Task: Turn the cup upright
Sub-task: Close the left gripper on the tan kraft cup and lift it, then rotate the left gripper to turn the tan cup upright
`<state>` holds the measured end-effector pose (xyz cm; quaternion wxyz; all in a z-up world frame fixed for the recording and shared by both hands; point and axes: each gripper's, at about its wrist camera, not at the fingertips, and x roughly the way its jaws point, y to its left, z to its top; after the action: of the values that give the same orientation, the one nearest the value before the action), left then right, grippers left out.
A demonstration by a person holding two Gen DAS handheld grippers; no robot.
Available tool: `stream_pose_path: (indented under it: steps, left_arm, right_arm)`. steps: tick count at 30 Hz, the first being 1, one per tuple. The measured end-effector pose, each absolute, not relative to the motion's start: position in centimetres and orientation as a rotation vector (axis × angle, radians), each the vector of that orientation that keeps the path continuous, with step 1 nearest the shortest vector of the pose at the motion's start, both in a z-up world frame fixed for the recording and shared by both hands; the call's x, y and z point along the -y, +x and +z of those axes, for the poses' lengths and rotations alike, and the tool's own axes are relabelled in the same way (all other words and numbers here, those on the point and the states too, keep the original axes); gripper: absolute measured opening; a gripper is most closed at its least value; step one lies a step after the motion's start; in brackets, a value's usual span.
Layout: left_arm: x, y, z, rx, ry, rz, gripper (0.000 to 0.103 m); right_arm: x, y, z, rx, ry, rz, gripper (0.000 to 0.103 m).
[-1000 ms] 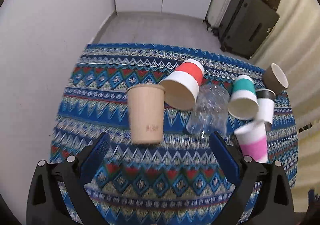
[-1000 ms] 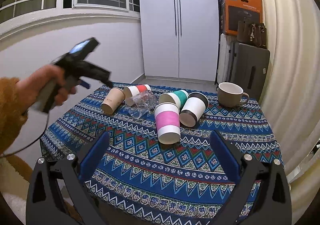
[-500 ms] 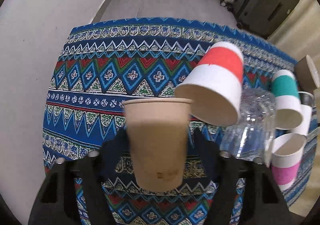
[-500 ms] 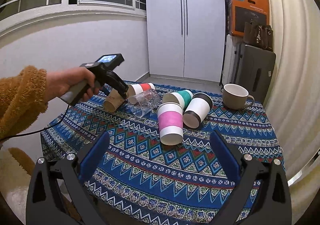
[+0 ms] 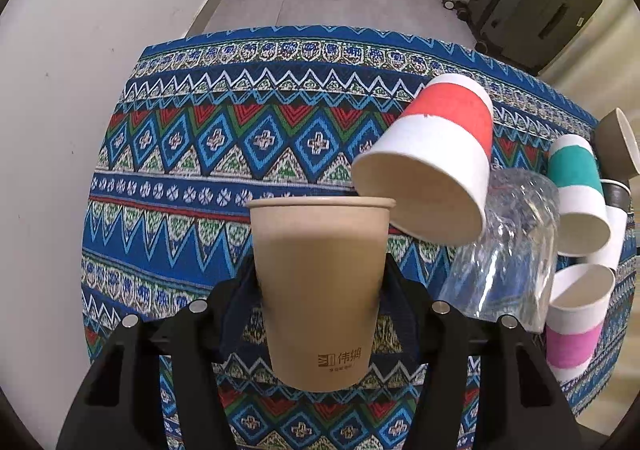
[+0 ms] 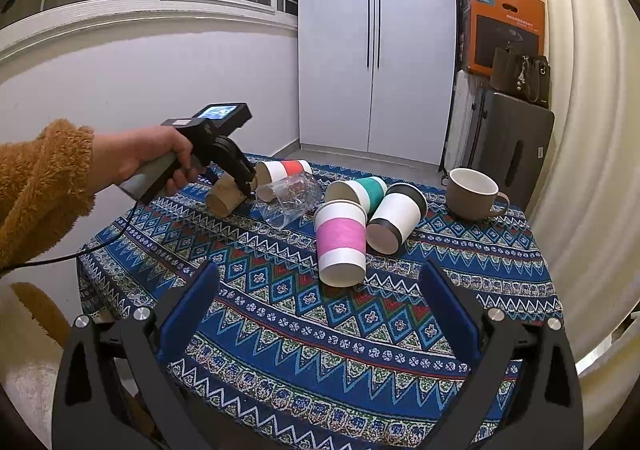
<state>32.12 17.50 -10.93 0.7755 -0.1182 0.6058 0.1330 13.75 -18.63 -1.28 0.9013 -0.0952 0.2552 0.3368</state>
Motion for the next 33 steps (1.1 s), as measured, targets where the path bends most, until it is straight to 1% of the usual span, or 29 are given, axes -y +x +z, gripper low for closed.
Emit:
stream_pose_path:
  steps: [9, 17, 25, 33]
  left_arm:
    - [-16.6, 27.1, -9.1, -1.313, -0.285, 0.239, 0.058]
    - [-11.0, 21.0, -7.5, -1.323, -0.333, 0.122, 0.058]
    - [-4.2, 17.9, -7.5, -1.324, -0.402, 0.036, 0.058]
    - [0.1, 17.5, -9.9, -1.353, -0.434, 0.073, 0.058]
  right_arm:
    - [18.8, 13.7, -1.1, -0.532, -0.178, 0.707, 0.099]
    - [19.8, 13.5, -0.5, -0.525, -0.13, 0.7, 0.099]
    - [22.0, 13.6, -0.2, -0.566, -0.067, 0.681, 0.099]
    - [23.2, 13.5, 0.0, -0.597, -0.024, 0.671, 0.099]
